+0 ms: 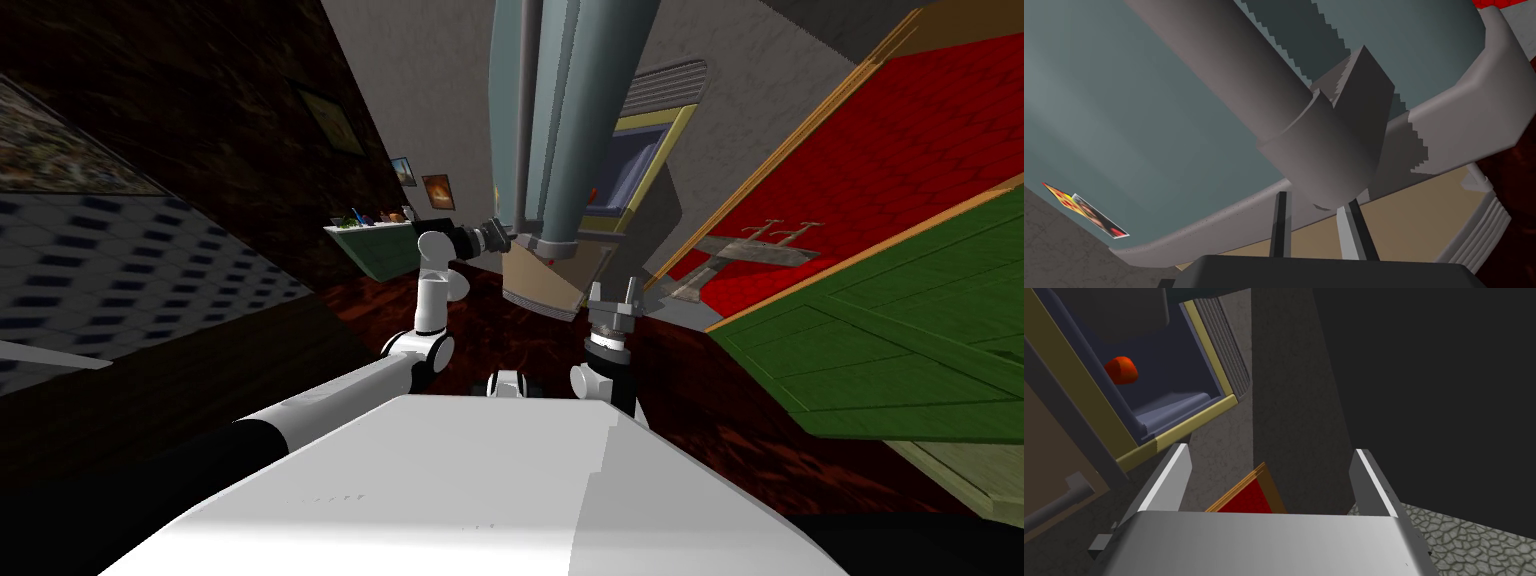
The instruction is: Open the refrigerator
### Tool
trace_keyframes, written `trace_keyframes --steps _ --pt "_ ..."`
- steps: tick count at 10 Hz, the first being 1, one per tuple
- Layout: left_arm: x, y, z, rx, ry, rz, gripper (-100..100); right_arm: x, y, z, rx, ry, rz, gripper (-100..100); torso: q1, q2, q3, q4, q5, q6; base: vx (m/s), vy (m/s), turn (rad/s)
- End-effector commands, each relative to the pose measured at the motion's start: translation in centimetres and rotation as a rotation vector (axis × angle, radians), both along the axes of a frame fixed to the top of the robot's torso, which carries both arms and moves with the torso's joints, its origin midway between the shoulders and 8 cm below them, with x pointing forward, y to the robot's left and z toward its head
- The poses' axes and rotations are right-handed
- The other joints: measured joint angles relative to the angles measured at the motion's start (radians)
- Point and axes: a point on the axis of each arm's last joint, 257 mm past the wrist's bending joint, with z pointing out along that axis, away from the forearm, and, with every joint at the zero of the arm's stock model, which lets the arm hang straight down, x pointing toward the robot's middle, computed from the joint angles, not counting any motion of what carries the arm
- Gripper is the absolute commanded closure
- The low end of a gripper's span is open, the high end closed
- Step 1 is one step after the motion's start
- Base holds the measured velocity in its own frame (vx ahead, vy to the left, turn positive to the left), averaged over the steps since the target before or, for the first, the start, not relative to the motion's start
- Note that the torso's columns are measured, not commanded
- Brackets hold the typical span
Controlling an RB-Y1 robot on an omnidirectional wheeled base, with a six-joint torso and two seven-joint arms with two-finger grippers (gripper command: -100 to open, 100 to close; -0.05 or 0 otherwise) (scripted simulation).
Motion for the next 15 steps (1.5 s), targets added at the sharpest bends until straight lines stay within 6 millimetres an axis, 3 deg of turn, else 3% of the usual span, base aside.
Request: trace_keyframes --steps 1,3,5,8,11,12,14,15 --pt "-1.4 -0.8 0.7 -0.009 -0.013 -0.042 100 0.0 0.0 0.0 0.000 0.000 0.000 0 0.003 -0.001 -0.001 0.000 0.001 -0.001 0.057 0.230 -0.021" --pt "-2.6 -1.4 0.9 -0.012 -0.015 -0.078 100 0.0 0.0 0.0 0.000 0.000 0.000 0 0.003 -0.003 -0.003 0.003 0.001 -0.001 0.054 0.264 -0.020" --pt "-4.9 -2.5 1.3 -0.017 -0.023 -0.149 100 0.0 0.0 0.0 0.000 0.000 0.000 0 0.000 -0.004 -0.005 0.003 0.000 -0.001 0.049 0.269 -0.031" --pt "-6.1 -3.0 1.5 -0.019 -0.028 -0.185 100 0.0 0.0 0.0 0.000 0.000 0.000 0 0.001 -0.004 -0.005 0.004 0.001 -0.001 0.109 0.270 -0.022" --pt "-8.6 -3.9 1.8 -0.020 -0.039 -0.257 100 0.0 0.0 0.0 0.000 0.000 0.000 0 -0.001 0.000 -0.003 0.003 0.001 -0.001 0.049 0.271 -0.021" --pt "-9.8 -4.2 1.6 -0.018 -0.008 -0.287 -100 0.0 0.0 0.0 0.000 0.000 0.000 0 0.000 0.001 -0.001 0.006 0.001 0.000 0.108 0.113 0.294" --pt "-13.8 -4.9 3.3 -0.033 -0.011 -0.375 -100 0.0 0.0 0.0 0.001 0.000 0.000 0 -0.017 -0.006 -0.003 -0.004 -0.005 0.000 0.180 -0.155 0.373" --pt "-13.9 -4.9 3.4 -0.038 -0.007 -0.377 -100 0.0 0.0 0.0 0.001 0.000 0.000 0 -0.017 -0.010 -0.006 -0.006 -0.006 0.002 0.129 -0.131 0.253"
